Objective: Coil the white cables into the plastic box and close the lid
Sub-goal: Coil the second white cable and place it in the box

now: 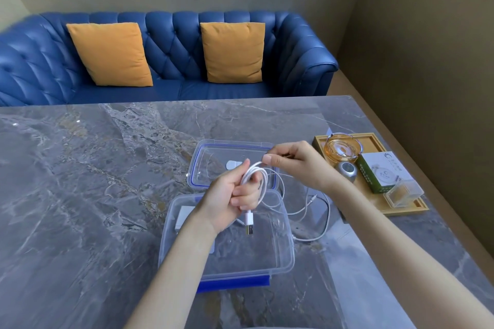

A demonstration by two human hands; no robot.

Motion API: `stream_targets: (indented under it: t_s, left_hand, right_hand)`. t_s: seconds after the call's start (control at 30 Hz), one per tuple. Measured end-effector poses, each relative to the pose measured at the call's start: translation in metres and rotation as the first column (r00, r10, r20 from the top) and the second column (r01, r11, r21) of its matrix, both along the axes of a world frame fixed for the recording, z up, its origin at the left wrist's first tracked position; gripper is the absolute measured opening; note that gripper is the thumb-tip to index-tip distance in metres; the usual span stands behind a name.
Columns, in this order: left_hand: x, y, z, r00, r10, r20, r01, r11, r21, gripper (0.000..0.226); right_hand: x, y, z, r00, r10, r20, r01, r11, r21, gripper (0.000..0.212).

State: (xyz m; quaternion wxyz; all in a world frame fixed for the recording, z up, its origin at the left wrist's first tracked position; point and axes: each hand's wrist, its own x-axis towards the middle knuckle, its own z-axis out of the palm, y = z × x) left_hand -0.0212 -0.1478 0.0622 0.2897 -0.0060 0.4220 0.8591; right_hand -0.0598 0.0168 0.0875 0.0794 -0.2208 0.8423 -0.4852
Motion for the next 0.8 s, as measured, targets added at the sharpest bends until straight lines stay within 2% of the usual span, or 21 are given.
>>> stream_targets:
  t_s: [0.07, 0.17, 0.27, 0.33, 0.47, 0.53, 0.6, 0.7, 0.8]
  left_hand:
    - [-0.001, 0.001, 0.003, 0.996, 0.051, 0.068, -0.062, 0.984, 0.167, 0.043]
    - [-0.005, 0.0, 0.0, 0.976, 0.172, 0.134, -0.208, 0.923, 0.324, 0.049]
    - [-0.012, -0.005, -0.005, 0.946, 0.256, 0.201, -0.321, 0.839, 0.44, 0.048]
    - [-0.019, -0.01, -0.01, 0.918, 0.321, 0.231, -0.393, 0.803, 0.447, 0.044]
    - [-0.03, -0.01, -0.022, 0.855, 0.493, 0.16, -0.518, 0.825, 0.224, 0.036]
    - [-0.03, -0.006, -0.029, 0.842, 0.536, 0.059, -0.539, 0.837, 0.091, 0.036]
    - [-0.028, -0.001, -0.036, 0.835, 0.544, -0.079, -0.548, 0.835, -0.041, 0.034]
    - [-0.024, 0.002, -0.046, 0.809, 0.514, -0.284, -0.582, 0.765, -0.275, 0.034]
    - [-0.017, 0.002, -0.054, 0.803, 0.393, -0.448, -0.587, 0.653, -0.479, 0.032]
  right_hand:
    - [0.005, -0.005, -0.01, 0.996, 0.007, 0.085, 0.0, 0.996, -0.092, 0.026]
    - [0.014, -0.012, -0.023, 0.956, 0.046, 0.29, 0.003, 0.986, -0.165, 0.023]
    - [0.024, -0.015, -0.033, 0.908, 0.082, 0.411, -0.06, 0.996, -0.066, 0.031]
    - [0.031, -0.019, -0.038, 0.887, 0.114, 0.447, -0.149, 0.988, 0.043, 0.026]
    - [0.041, -0.028, -0.04, 0.852, 0.137, 0.505, -0.242, 0.959, 0.148, 0.029]
    - [0.042, -0.033, -0.034, 0.859, 0.162, 0.486, -0.275, 0.946, 0.171, 0.027]
    - [0.04, -0.034, -0.029, 0.892, 0.196, 0.407, -0.323, 0.907, 0.272, 0.025]
    - [0.036, -0.031, -0.021, 0.93, 0.238, 0.28, -0.351, 0.802, 0.483, 0.024]
    - [0.03, -0.024, -0.01, 0.964, 0.251, 0.088, -0.246, 0.719, 0.65, 0.023]
